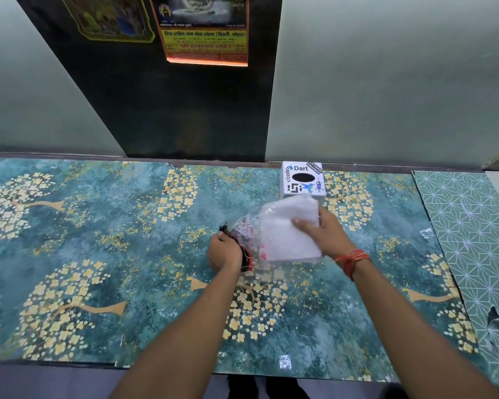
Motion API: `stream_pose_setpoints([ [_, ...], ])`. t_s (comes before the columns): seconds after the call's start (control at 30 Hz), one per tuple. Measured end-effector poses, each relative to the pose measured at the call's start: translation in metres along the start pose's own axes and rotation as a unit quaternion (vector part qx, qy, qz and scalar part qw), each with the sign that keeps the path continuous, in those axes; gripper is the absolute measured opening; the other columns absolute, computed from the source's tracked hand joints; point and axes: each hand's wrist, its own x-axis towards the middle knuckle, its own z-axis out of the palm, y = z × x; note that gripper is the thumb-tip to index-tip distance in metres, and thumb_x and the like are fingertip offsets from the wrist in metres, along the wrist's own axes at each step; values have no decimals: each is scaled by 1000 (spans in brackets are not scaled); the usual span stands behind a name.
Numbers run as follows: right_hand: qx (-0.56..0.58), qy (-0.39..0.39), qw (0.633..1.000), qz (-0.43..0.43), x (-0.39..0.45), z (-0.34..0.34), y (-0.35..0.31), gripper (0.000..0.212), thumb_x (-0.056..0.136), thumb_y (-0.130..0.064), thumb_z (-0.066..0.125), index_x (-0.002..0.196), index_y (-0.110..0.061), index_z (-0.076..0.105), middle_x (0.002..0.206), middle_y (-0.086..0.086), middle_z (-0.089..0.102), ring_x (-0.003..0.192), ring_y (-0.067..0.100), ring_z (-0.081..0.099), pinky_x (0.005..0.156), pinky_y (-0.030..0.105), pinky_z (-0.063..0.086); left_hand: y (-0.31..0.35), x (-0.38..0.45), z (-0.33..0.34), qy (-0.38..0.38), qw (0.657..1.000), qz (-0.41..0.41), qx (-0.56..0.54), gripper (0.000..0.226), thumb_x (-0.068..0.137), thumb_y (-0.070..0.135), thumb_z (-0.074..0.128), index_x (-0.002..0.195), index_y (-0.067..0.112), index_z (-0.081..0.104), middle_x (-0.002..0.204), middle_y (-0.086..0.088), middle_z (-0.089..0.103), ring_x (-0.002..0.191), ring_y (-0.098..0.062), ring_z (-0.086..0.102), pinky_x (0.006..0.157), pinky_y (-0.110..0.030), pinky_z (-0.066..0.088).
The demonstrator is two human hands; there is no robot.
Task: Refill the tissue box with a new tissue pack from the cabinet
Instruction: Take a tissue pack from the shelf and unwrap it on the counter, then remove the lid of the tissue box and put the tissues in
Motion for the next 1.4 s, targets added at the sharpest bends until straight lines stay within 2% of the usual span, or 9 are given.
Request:
stream_pose_setpoints([
  [0.17,172,83,981,36,-2,-28,11,26,87,-21,68,111,-20,61,114,9,69,92,26,69,70,36,61,0,17,-17,89,994,-13,60,38,104,27,34,129,5,54,132,-22,52,119,-40,51,96,-49,41],
  [0.37,234,3,965,123,4,4,21,37,87,-23,67,121,-15,57,114,10,68,97,30,68,66,35,62,3,17,-14,64,984,17,167,45,103,33,35,144,15,36,145,-21,36,129,-40,41,102,-53,35],
  [0.63,74,-27,981,177,33,59,54,39,86,-27,70,120,-12,60,123,13,66,105,31,65,84,46,58,-1,21,-18,47,982,64,170,42,102,38,39,139,20,46,145,-16,43,131,-37,42,104,-53,34],
  [0.77,-110,-23,984,138,38,65,53,58,84,-49,65,130,-16,52,128,8,64,107,27,62,85,35,52,2,14,-18,40,970,115,210,41,100,39,43,136,20,45,140,-14,42,128,-34,39,102,-50,32],
  [0.87,-288,-34,948,130,38,58,42,83,78,-69,56,137,-11,43,130,11,60,112,32,60,83,35,49,10,9,-15,59,962,143,225,47,95,42,49,136,20,42,140,-12,38,126,-32,35,97,-49,30],
  [1.0,-378,127,916,-32,50,34,8,44,89,-45,58,114,-9,54,108,12,64,100,32,62,78,40,54,38,0,-3,51,955,244,159,49,93,41,55,137,22,45,142,-8,38,132,-29,32,101,-47,31],
  [1.1,-458,158,870,-89,82,14,-8,41,89,-20,57,127,-10,48,126,12,55,118,34,49,90,50,49,65,-3,13,-61,944,316,79,44,94,35,54,135,20,49,134,-5,49,130,-25,39,107,-45,36],
  [1.27,-587,69,806,-38,108,-11,11,60,81,4,54,135,-16,38,138,9,45,137,31,30,105,68,26,90,-12,27,-207,956,205,-27,40,96,23,57,135,13,52,121,-9,61,108,-23,57,86,-30,43],
  [1.4,-537,81,834,-93,97,-15,16,46,92,-17,56,136,-19,43,132,8,52,127,29,43,109,59,27,86,-16,22,-265,954,123,-73,43,96,15,55,139,12,48,126,-10,59,111,-25,56,99,-38,47],
])
